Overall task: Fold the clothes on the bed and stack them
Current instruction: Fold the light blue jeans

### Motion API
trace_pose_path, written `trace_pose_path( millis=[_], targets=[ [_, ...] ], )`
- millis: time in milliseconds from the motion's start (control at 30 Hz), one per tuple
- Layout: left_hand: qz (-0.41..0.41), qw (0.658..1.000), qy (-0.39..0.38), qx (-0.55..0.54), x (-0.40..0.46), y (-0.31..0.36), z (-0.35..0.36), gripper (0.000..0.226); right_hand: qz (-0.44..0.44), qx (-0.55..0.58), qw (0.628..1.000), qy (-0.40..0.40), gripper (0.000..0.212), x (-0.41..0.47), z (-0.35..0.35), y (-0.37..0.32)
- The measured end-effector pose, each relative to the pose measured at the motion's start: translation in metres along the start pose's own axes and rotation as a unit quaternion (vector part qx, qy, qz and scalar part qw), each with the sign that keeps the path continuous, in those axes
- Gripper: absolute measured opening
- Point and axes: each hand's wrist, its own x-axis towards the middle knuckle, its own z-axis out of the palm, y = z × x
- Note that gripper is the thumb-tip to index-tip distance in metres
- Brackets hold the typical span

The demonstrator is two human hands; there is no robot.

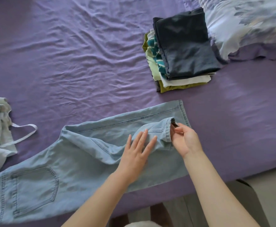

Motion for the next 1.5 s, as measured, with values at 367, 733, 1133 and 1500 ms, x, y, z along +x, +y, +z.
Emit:
trace_pose_path(
  millis=[367, 733, 1133, 1500],
  targets=[
    [-0.140, 0.947, 0.013, -0.288, 0.115, -0.040, -0.056, 0.017, -0.142, -0.631, 0.762, 0.031, 0.045, 0.048, -0.050, -0.027],
    [-0.173, 0.935, -0.087, -0.297, 0.185, -0.040, -0.052, 0.013, -0.173, -0.641, 0.738, 0.125, 0.043, 0.037, -0.079, 0.009],
    [-0.225, 0.896, -0.227, -0.307, 0.215, 0.014, -0.034, 0.061, -0.215, -0.682, 0.692, 0.101, 0.005, -0.017, -0.147, -0.048],
    [-0.242, 0.947, 0.015, -0.208, 0.221, 0.024, -0.013, 0.023, -0.214, -0.788, 0.566, 0.111, 0.040, -0.025, -0.162, -0.039]
  ],
)
